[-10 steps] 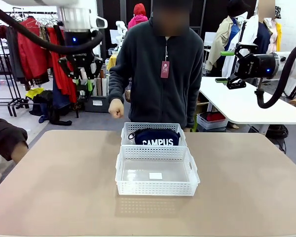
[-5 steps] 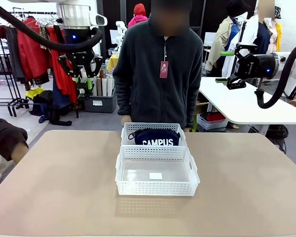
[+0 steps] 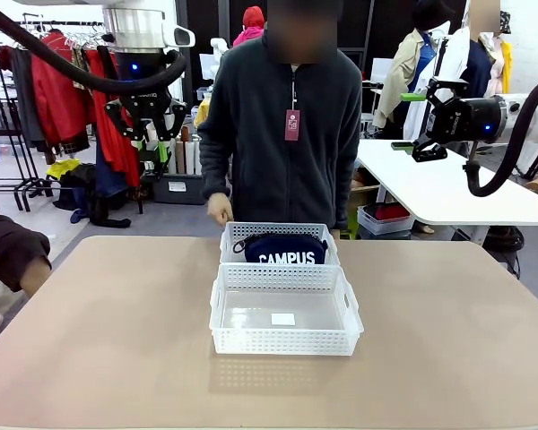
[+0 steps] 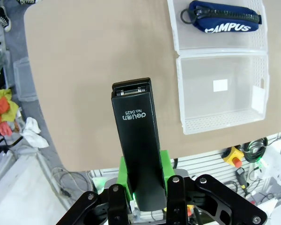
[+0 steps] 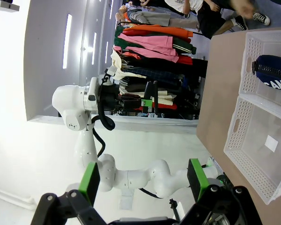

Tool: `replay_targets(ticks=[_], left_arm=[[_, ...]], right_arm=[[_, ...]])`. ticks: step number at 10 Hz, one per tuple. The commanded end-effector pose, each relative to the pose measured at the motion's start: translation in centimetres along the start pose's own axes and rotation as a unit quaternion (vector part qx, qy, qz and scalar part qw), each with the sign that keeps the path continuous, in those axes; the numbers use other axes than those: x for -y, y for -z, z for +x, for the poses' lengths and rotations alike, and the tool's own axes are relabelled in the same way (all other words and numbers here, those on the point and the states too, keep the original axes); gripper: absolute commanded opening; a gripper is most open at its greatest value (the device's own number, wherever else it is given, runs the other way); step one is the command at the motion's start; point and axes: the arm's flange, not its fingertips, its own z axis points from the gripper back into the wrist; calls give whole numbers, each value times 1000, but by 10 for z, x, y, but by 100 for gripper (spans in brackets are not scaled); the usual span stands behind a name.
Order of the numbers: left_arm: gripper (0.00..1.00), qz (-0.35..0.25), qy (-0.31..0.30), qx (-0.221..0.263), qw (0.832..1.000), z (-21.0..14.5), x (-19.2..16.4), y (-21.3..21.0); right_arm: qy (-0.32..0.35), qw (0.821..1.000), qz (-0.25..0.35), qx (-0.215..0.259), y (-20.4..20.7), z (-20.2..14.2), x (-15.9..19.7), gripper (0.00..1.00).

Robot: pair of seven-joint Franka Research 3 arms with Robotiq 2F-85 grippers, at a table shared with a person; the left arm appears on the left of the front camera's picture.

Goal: Distribute items into two baskets.
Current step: Place the picked Stapler into the Organizing basket as instructed by the person.

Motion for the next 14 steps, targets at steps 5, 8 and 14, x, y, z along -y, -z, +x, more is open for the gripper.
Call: replay_targets(ticks=[5, 8, 14], left_arm=[[0, -1, 0, 5, 1000, -3, 0, -1], [0, -1, 0, 5, 1000, -3, 0, -1], [0, -1, 0, 5, 1000, -3, 0, -1]], right_arm=[[-1, 1000, 1, 0, 0, -1, -2, 100], [-1, 1000, 1, 0, 0, -1, -2, 100], [-1, 1000, 1, 0, 0, -1, -2, 100]])
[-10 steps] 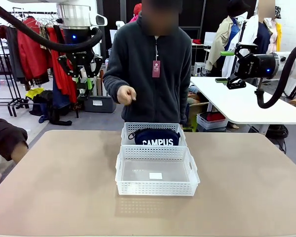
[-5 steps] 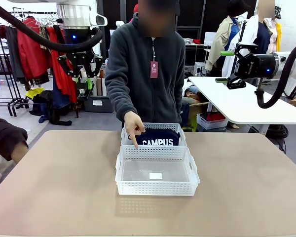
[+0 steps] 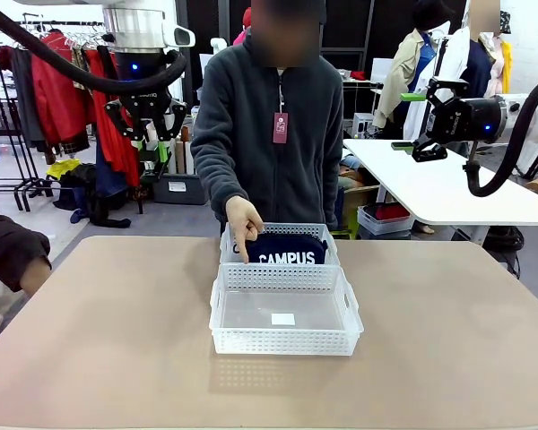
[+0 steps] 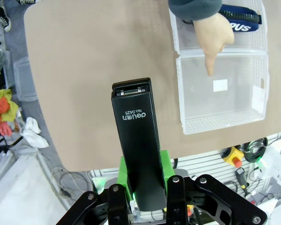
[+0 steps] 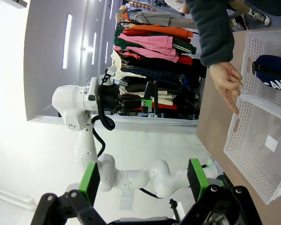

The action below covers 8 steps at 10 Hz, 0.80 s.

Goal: Distribute items into two baskets.
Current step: Place the picked Stapler into the Organizing basket as instructed by the person.

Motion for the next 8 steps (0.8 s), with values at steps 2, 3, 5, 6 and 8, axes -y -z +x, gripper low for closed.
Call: replay_targets(ticks=[2, 3, 5, 6, 8], left_arm=[[0, -1, 0, 5, 1000, -3, 0, -1], [0, -1, 0, 5, 1000, -3, 0, -1], [0, 0, 0, 0, 1000, 0, 0, 0], [0, 24, 37, -22, 999, 0, 7, 2], [0, 30, 141, -41, 989, 0, 18, 8]], right_arm=[[-1, 1000, 1, 0, 0, -1, -2, 100], [-1, 1000, 1, 0, 0, -1, -2, 100], [-1, 1000, 1, 0, 0, -1, -2, 100], [-1, 1000, 1, 0, 0, -1, -2, 100], [-1, 1000, 1, 0, 0, -1, -2, 100]])
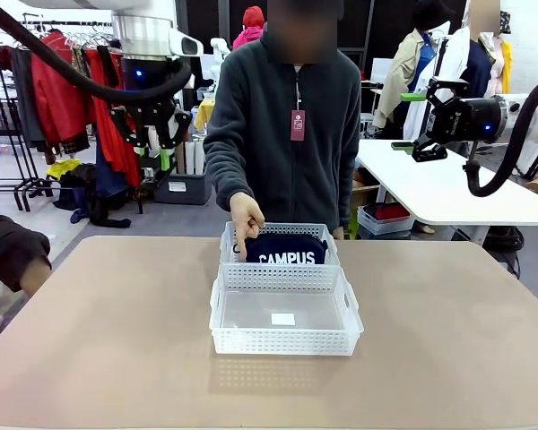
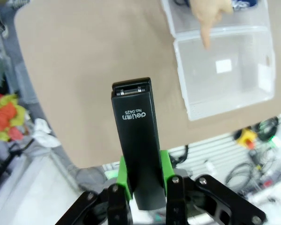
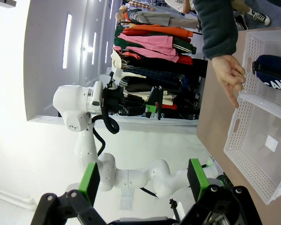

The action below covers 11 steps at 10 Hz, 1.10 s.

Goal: Distribute items into two baskets.
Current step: Place the picked Stapler into the Organizing basket as instructed by the person.

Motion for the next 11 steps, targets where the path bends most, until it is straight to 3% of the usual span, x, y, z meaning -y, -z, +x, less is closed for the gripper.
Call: replay_targets(ticks=[1, 3, 6, 10, 11], left_arm=[[0, 17, 127, -2, 992, 3, 9, -7], [0, 8, 242, -12, 970, 2, 26, -7], [0, 35, 398, -26, 916, 6, 51, -9], [0, 98, 540, 52, 834, 10, 86, -15], [0, 90, 554, 56, 826, 11, 92, -18]], right_arm=[[-1, 1000, 1, 0, 0, -1, -2, 100], [-1, 1000, 1, 0, 0, -1, -2, 100], [-1, 1000, 1, 0, 0, -1, -2, 100], [-1, 1000, 1, 0, 0, -1, -2, 100], [-1, 1000, 1, 0, 0, -1, -2, 100]])
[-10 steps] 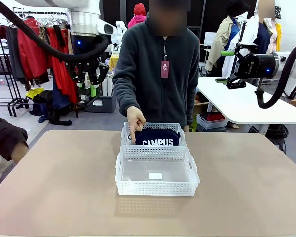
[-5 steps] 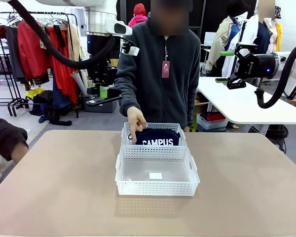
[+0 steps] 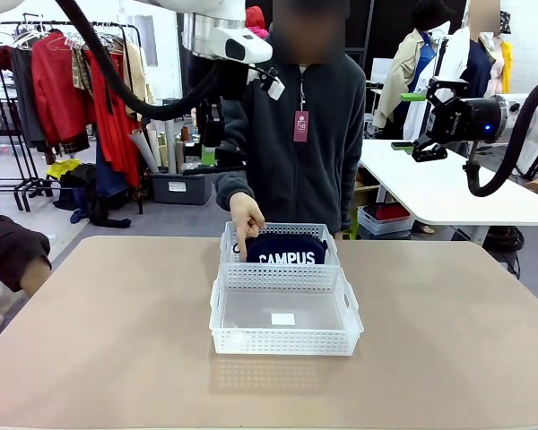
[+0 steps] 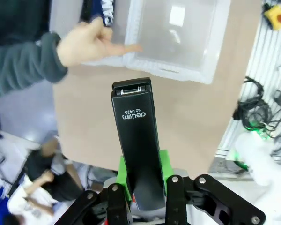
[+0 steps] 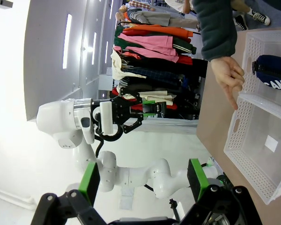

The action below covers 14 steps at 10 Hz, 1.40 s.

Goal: Distribute items into two baskets.
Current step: Place the picked Stapler into the Organizing basket as instructed by the person.

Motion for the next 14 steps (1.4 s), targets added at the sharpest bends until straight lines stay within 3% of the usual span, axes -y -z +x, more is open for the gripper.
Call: replay_targets(ticks=[1, 2, 7, 9, 14], left_arm=[[0, -3, 1, 32, 999, -2, -7, -2], [0, 0, 0, 0, 1000, 0, 0, 0], [0, -3, 5, 4, 1000, 3, -1, 2], [0, -52, 48, -2, 998, 28, 4, 28], [0, -81, 79, 27, 993, 70, 19, 86]], right_arm=[[-1, 1000, 1, 0, 0, -1, -2, 100], [-1, 1000, 1, 0, 0, -1, -2, 100], [-1, 1000, 1, 0, 0, -1, -2, 100], [-1, 1000, 1, 0, 0, -1, -2, 100], [-1, 1000, 1, 0, 0, -1, -2, 100]])
